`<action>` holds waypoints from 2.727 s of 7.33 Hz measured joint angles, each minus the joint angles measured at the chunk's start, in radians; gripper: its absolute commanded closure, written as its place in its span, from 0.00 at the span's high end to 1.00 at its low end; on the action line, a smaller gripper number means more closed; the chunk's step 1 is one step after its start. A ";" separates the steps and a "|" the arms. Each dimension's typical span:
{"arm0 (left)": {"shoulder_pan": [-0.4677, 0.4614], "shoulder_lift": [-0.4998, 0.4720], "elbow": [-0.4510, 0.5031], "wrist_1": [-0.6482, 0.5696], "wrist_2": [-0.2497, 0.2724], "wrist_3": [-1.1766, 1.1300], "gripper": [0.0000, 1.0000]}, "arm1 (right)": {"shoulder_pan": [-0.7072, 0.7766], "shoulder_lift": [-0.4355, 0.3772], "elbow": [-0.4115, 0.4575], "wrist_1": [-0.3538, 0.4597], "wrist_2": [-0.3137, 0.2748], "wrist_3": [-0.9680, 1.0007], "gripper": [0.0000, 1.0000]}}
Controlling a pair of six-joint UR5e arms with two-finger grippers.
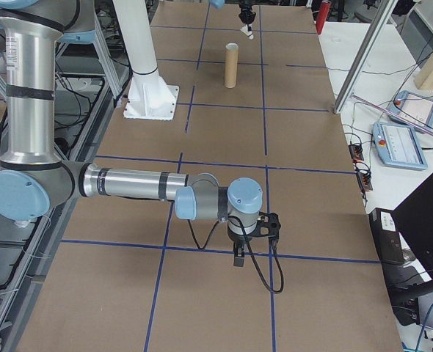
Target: Collect badminton balls into bucket
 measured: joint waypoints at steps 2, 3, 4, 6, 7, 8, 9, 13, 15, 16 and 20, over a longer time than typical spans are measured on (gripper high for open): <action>-0.087 -0.139 -0.088 0.288 -0.003 0.232 0.00 | 0.000 0.000 -0.001 0.000 0.000 0.000 1.00; -0.102 -0.202 -0.139 0.448 -0.002 0.354 0.00 | 0.000 0.000 -0.001 0.000 0.000 0.000 1.00; -0.109 -0.256 -0.194 0.600 0.000 0.485 0.00 | 0.000 0.000 -0.001 0.000 0.000 0.000 1.00; -0.087 -0.324 -0.283 0.767 0.011 0.710 0.00 | 0.000 0.000 -0.001 0.000 0.000 0.000 1.00; -0.054 -0.342 -0.305 0.790 0.036 0.788 0.00 | 0.000 0.000 -0.001 0.000 0.000 0.000 1.00; -0.005 -0.357 -0.319 0.811 0.099 0.861 0.00 | 0.000 0.000 0.000 0.000 0.000 0.000 1.00; 0.043 -0.391 -0.332 0.870 0.167 0.953 0.00 | 0.000 0.000 0.000 0.000 0.000 0.000 1.00; 0.246 -0.703 -0.323 1.319 0.412 1.105 0.00 | 0.000 0.000 0.000 0.000 0.000 0.000 1.00; 0.349 -0.804 -0.281 1.455 0.517 1.118 0.00 | 0.000 0.000 0.000 0.000 0.000 0.000 1.00; 0.385 -0.832 -0.264 1.497 0.544 1.140 0.00 | 0.000 0.000 0.000 0.000 0.000 0.000 1.00; 0.428 -0.883 -0.151 1.542 0.573 1.274 0.00 | 0.000 0.000 -0.001 0.000 0.000 0.000 1.00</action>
